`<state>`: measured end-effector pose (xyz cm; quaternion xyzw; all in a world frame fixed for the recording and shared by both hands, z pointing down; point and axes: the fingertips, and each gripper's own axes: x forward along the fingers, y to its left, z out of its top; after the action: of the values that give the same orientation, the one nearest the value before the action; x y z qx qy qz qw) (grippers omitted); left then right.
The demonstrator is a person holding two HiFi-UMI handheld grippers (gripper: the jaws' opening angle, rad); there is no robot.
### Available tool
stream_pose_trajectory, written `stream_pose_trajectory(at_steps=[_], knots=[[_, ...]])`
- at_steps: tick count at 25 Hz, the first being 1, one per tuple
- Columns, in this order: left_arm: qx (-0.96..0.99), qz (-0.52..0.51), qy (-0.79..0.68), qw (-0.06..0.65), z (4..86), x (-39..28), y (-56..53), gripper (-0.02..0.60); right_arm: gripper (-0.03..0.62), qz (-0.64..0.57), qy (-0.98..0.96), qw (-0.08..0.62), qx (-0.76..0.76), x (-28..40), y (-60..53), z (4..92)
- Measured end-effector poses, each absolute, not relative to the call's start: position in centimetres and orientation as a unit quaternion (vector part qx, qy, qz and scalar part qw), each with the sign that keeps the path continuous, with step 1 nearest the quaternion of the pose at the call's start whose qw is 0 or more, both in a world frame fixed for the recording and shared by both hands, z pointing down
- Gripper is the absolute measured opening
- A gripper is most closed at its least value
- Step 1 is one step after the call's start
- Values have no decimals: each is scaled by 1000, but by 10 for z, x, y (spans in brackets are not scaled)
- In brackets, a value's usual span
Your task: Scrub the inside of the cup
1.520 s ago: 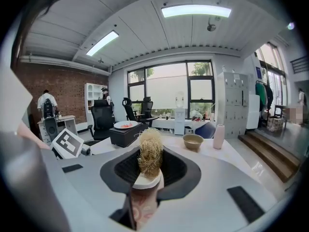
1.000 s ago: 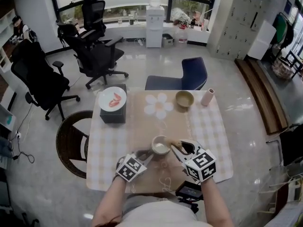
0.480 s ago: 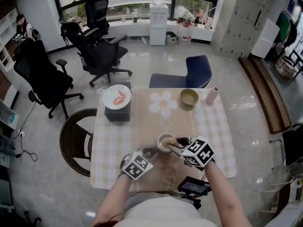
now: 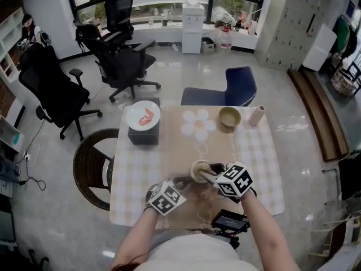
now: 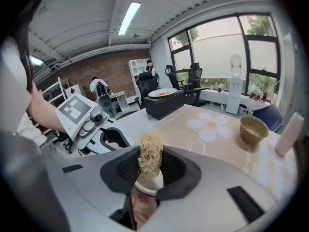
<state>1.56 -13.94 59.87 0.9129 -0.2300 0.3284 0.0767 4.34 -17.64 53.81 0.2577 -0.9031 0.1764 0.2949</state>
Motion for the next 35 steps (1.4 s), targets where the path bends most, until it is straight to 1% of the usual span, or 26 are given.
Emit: stream_pose_trajectory(at_steps=[3,8,11,18,29,35], knots=[[914,327,-229,77,599,16,-140,58,94,151,-899,299,282,46,-184,538],[913,328,-227,82,599,16,-139,58,92,95,-888,324,312,50,-188,538],[914,326,-226,83,598,17,-139,58,94,86,-879,334,330,55,-190,539],[915,328,-222,81,596,18,-137,58,92,97,-856,386,331,68,-192,542],[911,342,-222,63,598,19,-136,59,92,135,-843,457,250,78,-185,546],[909,352,-219,38,596,21,-137,60,92,160,-842,474,205,77,-171,548]])
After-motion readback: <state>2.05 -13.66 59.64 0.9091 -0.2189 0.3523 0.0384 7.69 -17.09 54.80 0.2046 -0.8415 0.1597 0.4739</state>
